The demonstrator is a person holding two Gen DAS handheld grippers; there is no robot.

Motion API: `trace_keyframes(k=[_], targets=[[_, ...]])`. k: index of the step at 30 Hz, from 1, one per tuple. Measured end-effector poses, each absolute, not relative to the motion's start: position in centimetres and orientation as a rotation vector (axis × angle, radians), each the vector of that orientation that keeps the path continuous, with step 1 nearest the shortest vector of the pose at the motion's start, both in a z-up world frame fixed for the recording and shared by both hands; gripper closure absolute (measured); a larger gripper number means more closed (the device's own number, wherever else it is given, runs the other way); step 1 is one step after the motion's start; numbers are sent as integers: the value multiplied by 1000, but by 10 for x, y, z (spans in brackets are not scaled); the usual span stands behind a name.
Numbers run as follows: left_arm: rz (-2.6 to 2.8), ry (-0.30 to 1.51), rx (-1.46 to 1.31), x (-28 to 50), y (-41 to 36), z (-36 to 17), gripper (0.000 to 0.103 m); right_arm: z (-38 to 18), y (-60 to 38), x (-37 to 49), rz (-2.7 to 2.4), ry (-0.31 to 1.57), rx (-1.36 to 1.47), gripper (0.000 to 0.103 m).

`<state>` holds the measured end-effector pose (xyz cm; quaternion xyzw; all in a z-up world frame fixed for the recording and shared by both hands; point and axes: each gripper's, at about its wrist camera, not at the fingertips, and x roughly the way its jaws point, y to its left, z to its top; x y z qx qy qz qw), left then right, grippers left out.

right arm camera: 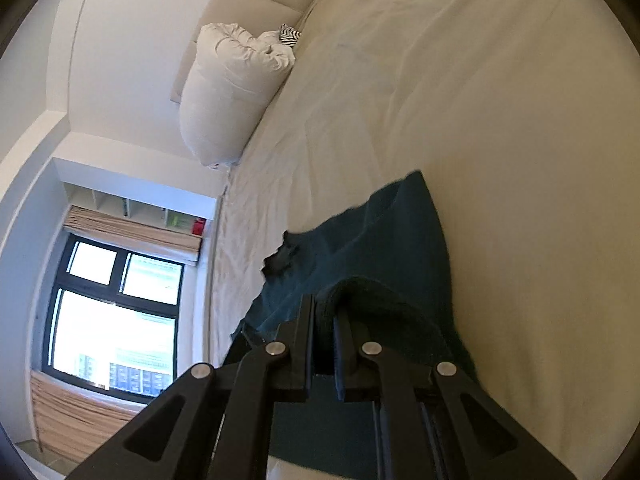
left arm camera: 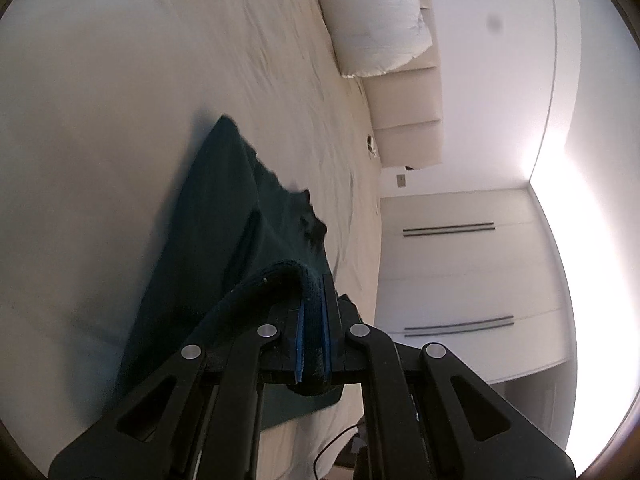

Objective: Fold small clothes
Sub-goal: 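Lift the hem with both tools and fold it toward the collar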

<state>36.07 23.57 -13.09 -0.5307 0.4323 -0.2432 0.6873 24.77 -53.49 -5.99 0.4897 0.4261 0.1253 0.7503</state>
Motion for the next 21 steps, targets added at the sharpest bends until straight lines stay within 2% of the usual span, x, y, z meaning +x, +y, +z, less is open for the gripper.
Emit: trace_keyframes(k=[11, 14, 16, 17, 18, 21], targets=[[-440, 1008, -1163, 444, 227, -175, 98, -94, -543, 291, 193, 965, 1068, 93], [-418, 1019, -1135, 463, 218, -186, 98, -102, -549, 297, 149, 957, 1085, 90], [-395, 1024, -1120, 473, 215, -194, 96, -110, -556, 296, 83, 950, 1098, 78], [-393, 1034, -1133, 476, 214, -199, 96, -111, -560, 295, 59, 933, 1107, 60], [-400, 1041, -1156, 479, 215, -204, 95, -113, -564, 291, 46, 905, 1124, 52], [-423, 1010, -1199, 477, 223, -211, 83, -111, -573, 282, 12, 859, 1111, 49]])
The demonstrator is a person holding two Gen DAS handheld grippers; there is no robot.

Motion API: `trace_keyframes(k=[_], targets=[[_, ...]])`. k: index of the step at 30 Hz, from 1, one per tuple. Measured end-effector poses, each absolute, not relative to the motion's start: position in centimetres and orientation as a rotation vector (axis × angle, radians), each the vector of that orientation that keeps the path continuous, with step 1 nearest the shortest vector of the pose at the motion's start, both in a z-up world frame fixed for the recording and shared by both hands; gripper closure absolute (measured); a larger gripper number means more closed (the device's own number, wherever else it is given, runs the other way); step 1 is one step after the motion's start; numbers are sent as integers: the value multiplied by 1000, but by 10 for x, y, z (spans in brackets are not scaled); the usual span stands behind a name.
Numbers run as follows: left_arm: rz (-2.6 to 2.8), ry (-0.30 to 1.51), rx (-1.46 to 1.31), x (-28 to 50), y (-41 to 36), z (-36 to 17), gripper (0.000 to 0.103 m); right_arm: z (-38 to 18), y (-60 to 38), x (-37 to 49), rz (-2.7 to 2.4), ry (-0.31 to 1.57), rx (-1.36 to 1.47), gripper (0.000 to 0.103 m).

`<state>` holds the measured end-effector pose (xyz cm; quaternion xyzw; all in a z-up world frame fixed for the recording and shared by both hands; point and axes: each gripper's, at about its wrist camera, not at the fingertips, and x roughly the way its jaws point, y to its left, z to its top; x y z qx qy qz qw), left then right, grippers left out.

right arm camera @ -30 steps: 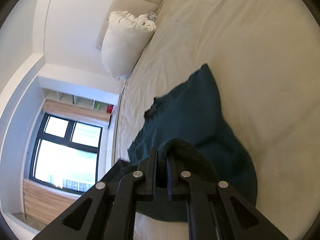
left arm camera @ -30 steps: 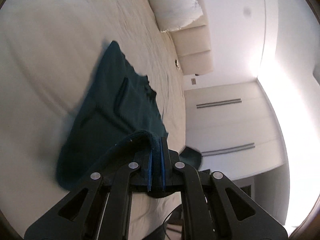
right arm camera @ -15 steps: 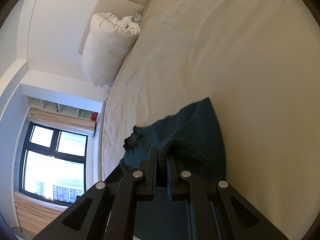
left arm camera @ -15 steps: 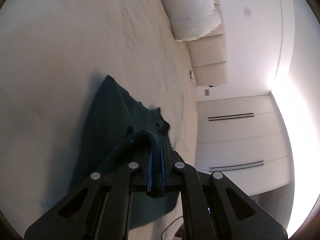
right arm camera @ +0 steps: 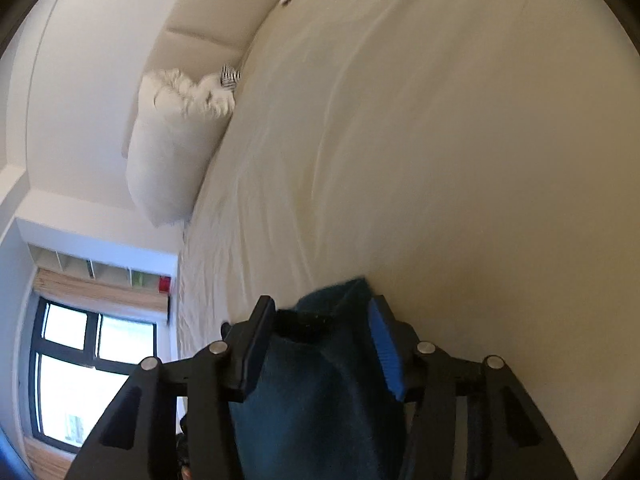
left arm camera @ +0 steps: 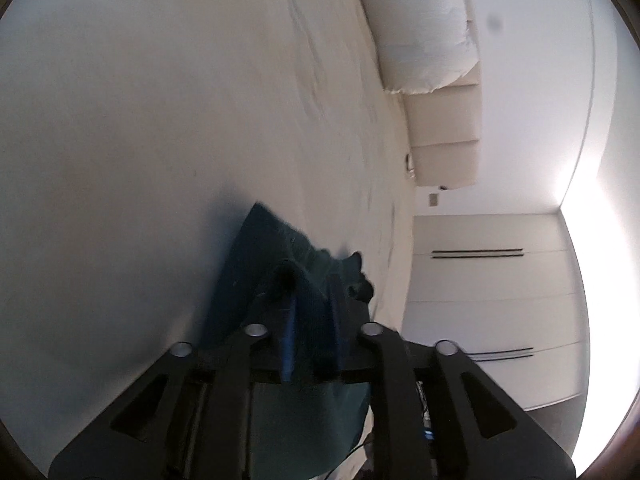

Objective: Fold small clothes
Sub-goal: 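Lift the hem with both tools and fold it toward the collar, then lay the folded hem down and open both tools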

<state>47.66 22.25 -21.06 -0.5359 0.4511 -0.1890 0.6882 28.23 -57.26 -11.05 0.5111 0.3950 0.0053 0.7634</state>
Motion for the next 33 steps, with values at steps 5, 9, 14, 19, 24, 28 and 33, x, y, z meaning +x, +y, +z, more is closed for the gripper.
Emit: trace_keyframes(k=[5, 9, 14, 19, 24, 28, 33], targets=[[-381, 886, -1235, 476, 242, -202, 26, -107, -573, 275, -38, 874, 1060, 49], [-339, 891, -1176, 475, 248, -189, 26, -88, -567, 267, -61, 848, 980, 49], [-378, 872, -910, 464, 203, -148, 26, -58, -525, 276, 61, 836, 808, 49], [-421, 920, -537, 456, 119, -137, 26, -68, -465, 290, 225, 919, 691, 49], [-296, 971, -368, 449, 108, -169, 35, -100, -478, 294, 135, 961, 740, 62], [-263, 960, -379, 430, 130, -180, 64, -108, -502, 288, 77, 932, 784, 84], [-245, 931, -458, 397, 160, -183, 69, -102, -513, 283, -5, 909, 767, 80]])
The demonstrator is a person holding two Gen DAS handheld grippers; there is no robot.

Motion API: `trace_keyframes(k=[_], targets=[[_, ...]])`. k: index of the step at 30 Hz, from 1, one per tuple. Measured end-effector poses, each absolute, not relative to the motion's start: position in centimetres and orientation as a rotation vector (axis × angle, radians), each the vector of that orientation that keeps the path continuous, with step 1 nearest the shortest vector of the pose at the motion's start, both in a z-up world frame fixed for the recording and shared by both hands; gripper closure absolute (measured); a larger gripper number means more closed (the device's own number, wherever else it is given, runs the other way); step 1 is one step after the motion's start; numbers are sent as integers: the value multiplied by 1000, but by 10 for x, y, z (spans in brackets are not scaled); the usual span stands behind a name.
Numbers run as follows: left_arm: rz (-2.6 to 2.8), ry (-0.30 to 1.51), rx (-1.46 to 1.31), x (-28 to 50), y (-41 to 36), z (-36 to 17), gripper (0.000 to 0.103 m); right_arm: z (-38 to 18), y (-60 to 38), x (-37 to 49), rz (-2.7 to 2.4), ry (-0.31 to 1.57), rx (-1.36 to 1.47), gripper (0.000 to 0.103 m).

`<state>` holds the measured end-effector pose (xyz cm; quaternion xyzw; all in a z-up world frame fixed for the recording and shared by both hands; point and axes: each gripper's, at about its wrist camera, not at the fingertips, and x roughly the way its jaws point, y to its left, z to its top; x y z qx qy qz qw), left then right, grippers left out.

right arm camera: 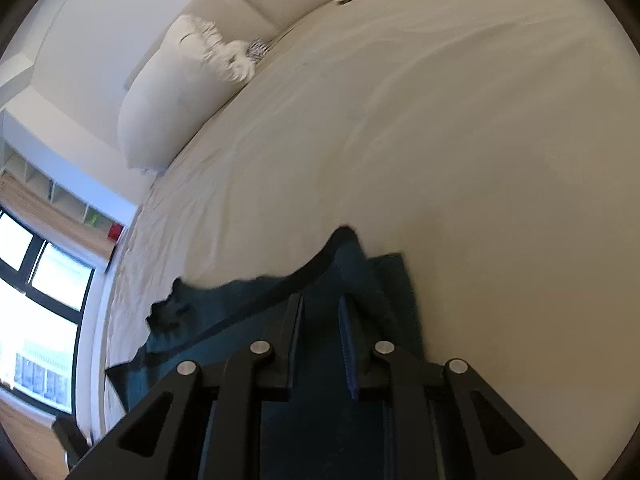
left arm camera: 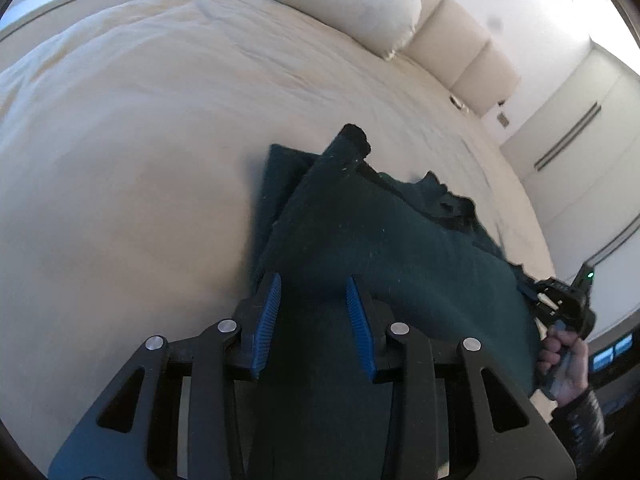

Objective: Fold small clothes
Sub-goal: 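Lay the folded hem down and open both tools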

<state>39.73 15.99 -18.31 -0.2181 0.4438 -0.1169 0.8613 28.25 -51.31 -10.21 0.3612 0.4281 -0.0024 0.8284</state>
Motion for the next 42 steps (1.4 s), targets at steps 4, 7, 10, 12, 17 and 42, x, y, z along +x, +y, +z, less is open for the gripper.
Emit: trace_keyframes(k=[4, 7, 10, 12, 17, 42], targets=[[-236, 840, -526, 380, 186, -161, 30, -80, -497, 272, 70, 864, 720, 50], [-318, 846, -495, 392, 187, -149, 28, -74, -484, 267, 136, 874, 714, 50], [-385, 894, -458, 395, 189, -144, 28, -70, -472, 261, 195, 883, 703, 49], [-403, 932, -482, 397, 190, -151, 28, -70, -464, 257, 217, 897, 664, 49], [-399, 1001, -495, 388, 185, -170, 63, -76, -465, 254, 214, 918, 676, 50], [-360, 957, -493, 346, 187, -174, 99, -87, -466, 253, 179, 943, 654, 64]])
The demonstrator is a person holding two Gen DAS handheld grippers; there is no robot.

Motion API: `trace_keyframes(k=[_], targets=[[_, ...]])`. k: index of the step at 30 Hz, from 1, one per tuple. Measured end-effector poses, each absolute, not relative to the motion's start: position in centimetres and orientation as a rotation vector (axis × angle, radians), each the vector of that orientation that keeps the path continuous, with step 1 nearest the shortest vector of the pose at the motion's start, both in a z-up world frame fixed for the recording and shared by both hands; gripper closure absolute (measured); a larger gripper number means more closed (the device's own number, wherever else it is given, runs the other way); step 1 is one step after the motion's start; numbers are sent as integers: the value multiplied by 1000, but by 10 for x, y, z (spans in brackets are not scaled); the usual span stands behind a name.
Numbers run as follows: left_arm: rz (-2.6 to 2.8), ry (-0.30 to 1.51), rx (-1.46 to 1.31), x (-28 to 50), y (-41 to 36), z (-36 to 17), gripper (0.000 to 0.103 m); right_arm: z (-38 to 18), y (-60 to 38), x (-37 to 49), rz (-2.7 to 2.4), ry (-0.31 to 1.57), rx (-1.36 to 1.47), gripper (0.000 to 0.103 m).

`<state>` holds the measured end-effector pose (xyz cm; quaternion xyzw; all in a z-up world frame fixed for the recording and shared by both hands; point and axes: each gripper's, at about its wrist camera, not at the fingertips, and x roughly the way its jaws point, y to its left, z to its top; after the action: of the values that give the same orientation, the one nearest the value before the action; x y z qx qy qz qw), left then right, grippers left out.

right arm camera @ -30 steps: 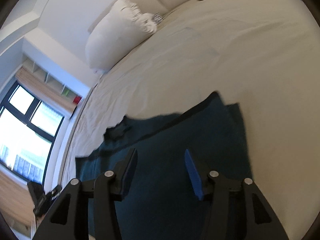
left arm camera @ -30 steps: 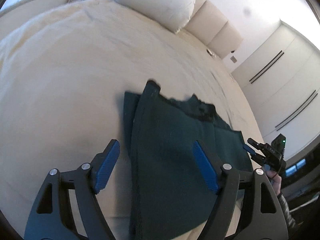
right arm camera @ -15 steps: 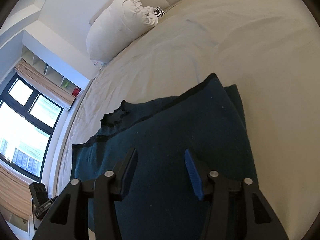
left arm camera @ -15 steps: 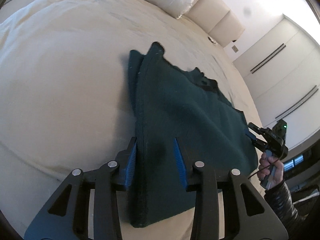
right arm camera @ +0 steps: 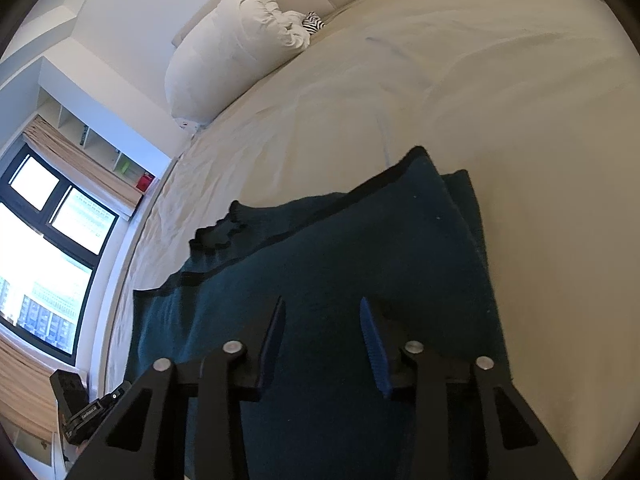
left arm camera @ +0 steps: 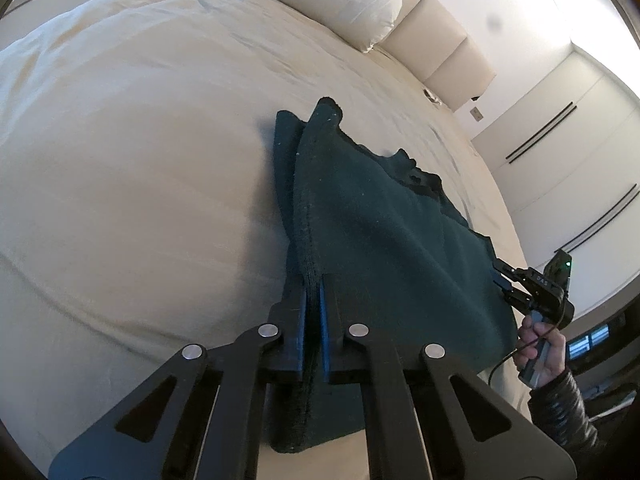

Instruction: Fold small clothes

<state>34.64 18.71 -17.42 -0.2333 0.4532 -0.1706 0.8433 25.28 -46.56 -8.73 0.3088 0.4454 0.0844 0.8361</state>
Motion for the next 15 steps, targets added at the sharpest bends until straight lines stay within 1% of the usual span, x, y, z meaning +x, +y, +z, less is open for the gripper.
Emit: trace_keyframes(k=[2, 4, 6, 8, 9, 10, 11, 15], targets=[[-352, 955, -515, 343, 191, -176, 99, -89, -467, 253, 174, 944, 654, 68], [-325, 955, -550, 336, 198, -180, 99, -91, -470, 253, 159, 948, 652, 75], [-306, 949, -578, 327, 205, -184, 99, -95, -474, 254, 144, 956, 656, 84], [-292, 949, -622, 319, 212, -193, 99, -101, -479, 257, 139, 963, 674, 91], [-290, 947, -634, 316, 213, -196, 99, -104, -482, 258, 136, 964, 686, 97], [-287, 941, -636, 314, 214, -196, 99, -107, -487, 258, 129, 968, 709, 101], [-282, 939, -624, 311, 212, -194, 99, -110, -491, 258, 130, 968, 738, 103], [-273, 935, -618, 305, 213, -191, 98, -110, -495, 257, 137, 963, 753, 103]])
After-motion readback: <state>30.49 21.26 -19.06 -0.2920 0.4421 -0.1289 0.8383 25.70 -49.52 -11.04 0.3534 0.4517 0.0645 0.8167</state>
